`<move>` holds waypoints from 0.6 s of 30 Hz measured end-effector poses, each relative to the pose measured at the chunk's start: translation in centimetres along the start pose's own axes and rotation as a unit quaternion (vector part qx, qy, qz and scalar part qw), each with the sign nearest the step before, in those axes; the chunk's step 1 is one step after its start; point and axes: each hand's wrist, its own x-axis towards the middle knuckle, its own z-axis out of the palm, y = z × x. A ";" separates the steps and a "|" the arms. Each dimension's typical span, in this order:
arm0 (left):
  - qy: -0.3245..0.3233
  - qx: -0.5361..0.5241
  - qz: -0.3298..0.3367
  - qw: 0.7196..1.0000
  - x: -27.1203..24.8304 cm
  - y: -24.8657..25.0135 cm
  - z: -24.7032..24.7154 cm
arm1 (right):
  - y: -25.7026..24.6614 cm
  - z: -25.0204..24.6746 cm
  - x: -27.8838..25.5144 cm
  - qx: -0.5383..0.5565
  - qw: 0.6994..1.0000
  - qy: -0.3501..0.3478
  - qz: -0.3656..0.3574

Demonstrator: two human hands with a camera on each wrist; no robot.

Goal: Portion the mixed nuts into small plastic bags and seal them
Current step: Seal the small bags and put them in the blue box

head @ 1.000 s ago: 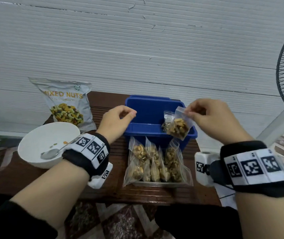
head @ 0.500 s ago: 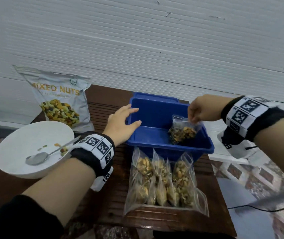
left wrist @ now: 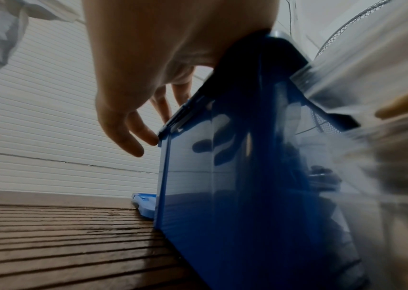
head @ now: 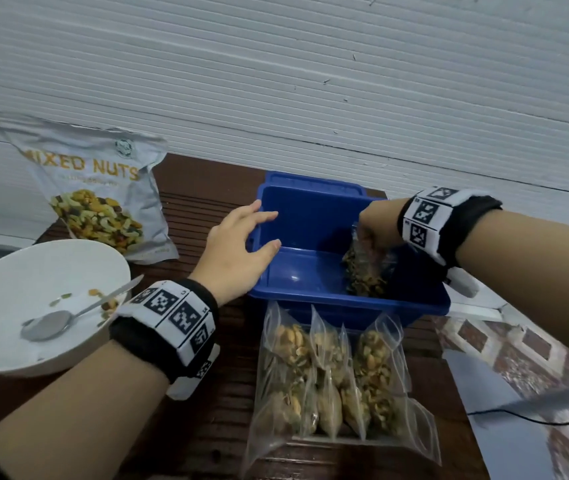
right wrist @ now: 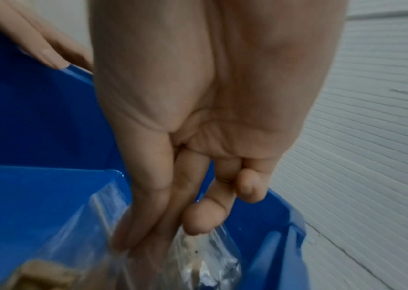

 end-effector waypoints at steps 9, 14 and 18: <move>-0.006 -0.014 -0.004 1.000 -0.1 0.1 -0.1 | 3.3 2.3 6.4 -0.084 0.995 -0.047 0.034; 0.008 -0.008 -0.007 1.000 -0.4 0.6 -0.3 | -0.1 -1.1 -1.1 -0.019 1.000 0.007 -0.002; 0.059 -0.011 0.010 0.998 -1.1 1.8 -0.6 | -0.1 -2.6 -4.5 0.092 0.994 0.054 -0.023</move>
